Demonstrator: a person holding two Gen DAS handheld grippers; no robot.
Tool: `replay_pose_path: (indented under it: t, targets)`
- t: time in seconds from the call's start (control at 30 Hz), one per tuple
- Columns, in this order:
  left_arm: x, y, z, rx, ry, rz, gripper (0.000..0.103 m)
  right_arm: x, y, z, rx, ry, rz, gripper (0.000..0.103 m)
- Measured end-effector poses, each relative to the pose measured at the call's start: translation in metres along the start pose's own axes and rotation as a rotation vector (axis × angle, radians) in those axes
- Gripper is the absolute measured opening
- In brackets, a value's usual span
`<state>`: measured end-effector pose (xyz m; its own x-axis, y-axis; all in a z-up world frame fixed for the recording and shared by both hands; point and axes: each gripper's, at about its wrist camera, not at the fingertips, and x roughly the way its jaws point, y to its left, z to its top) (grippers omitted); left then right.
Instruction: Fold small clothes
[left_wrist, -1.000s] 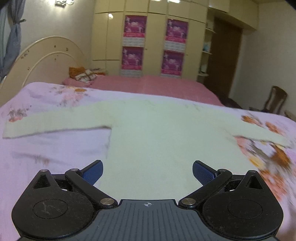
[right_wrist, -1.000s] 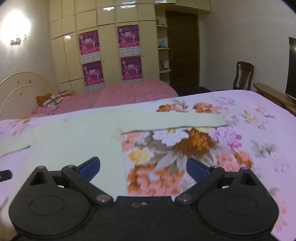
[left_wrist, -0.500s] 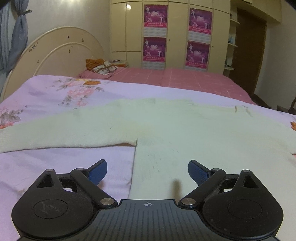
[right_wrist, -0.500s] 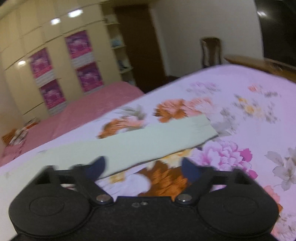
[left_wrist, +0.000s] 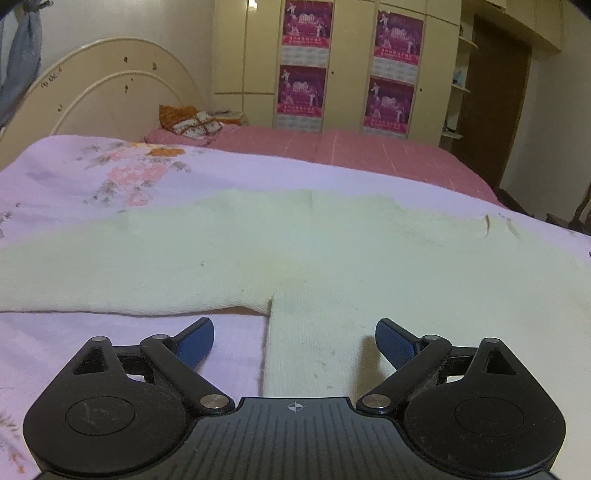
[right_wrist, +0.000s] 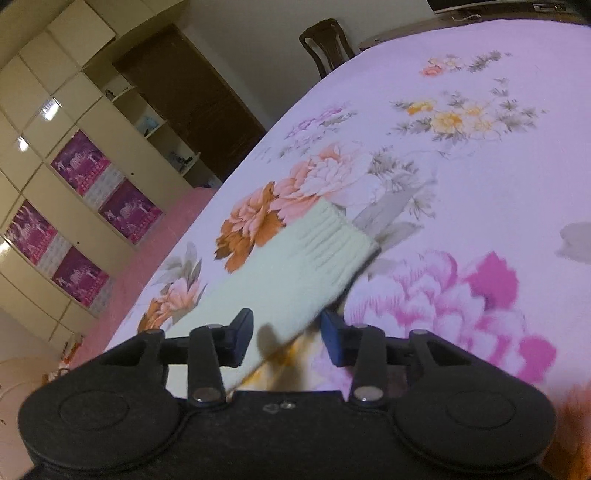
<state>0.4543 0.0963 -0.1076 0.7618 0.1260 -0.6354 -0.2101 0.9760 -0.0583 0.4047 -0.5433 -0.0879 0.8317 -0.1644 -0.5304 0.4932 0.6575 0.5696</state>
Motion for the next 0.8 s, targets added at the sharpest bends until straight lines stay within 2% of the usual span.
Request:
replay_pose_path:
  t: [0.13,0.27,0.37,0.43,0.57,0.8]
  targets:
    - [0.007,0.004,0.003,0.000,0.014,-0.013,0.094,0.008,0.003,0.007,-0.027,0.003,-0.039,0.009]
    - [0.006,0.014,0.004,-0.018,0.020,-0.031,0.094,0.003,0.014,0.006,-0.090,-0.026,-0.058,0.004]
    - [0.000,0.017,0.001,-0.020,0.027,-0.048,0.093,-0.009,0.042,-0.003,-0.194,-0.052,-0.027,0.004]
    - [-0.003,0.019,0.000,-0.018,0.030,-0.060,0.093,-0.014,0.071,-0.016,-0.293,-0.059,0.012,0.004]
    - [-0.010,0.024,0.000,-0.022,0.033,-0.088,0.093,-0.020,0.140,-0.056,-0.472,-0.019,0.129,0.004]
    - [-0.018,0.028,0.000,-0.050,0.045,-0.107,0.093,-0.027,0.243,-0.154,-0.694,0.080,0.349,0.004]
